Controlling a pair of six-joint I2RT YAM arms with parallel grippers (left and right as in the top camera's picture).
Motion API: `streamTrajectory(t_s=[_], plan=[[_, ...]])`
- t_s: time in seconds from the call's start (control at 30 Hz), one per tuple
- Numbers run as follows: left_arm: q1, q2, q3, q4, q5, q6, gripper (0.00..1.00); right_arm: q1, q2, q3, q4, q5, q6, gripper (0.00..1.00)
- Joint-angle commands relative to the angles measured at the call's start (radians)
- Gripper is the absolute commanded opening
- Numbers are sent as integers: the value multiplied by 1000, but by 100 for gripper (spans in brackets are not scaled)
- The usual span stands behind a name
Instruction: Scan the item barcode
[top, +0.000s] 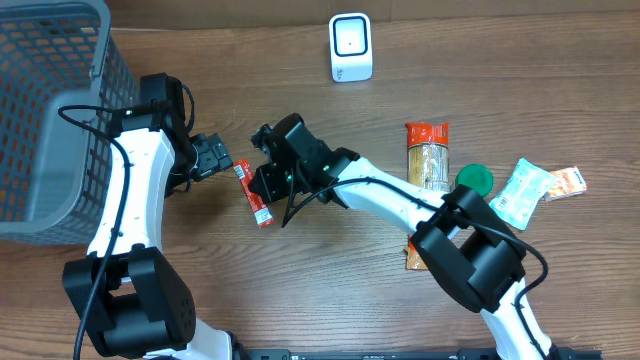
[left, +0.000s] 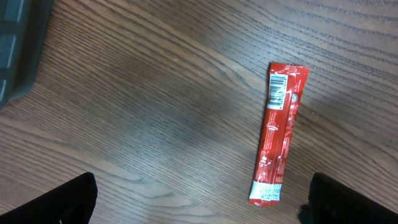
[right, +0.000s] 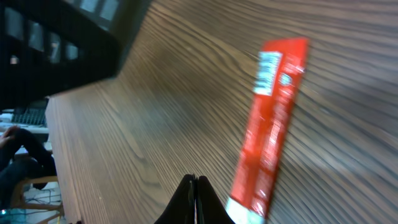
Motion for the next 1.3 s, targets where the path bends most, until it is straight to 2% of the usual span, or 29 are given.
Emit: streamTrajectory(t_s=[0.0, 0.3, 0.53, 0.63, 0.8, 1.07, 1.27], plan=[[-7, -10, 10, 1, -6, 8, 100, 30, 66, -9, 37, -15, 0, 4], [-7, -10, 10, 1, -6, 8, 100, 74, 100, -9, 73, 148, 0, 4], [-7, -10, 10, 1, -6, 8, 100, 68, 99, -8, -66, 291, 13, 4], [-7, -10, 10, 1, -6, 8, 100, 42, 91, -5, -150, 286, 104, 4], [-7, -10, 10, 1, -6, 8, 100, -26, 11, -5, -259, 148, 103, 4], [-7, -10, 10, 1, -6, 8, 100, -113, -71, -5, -208, -32, 58, 4], [-7, -10, 10, 1, -6, 8, 100, -113, -36, -7, -132, -4, 55, 4]])
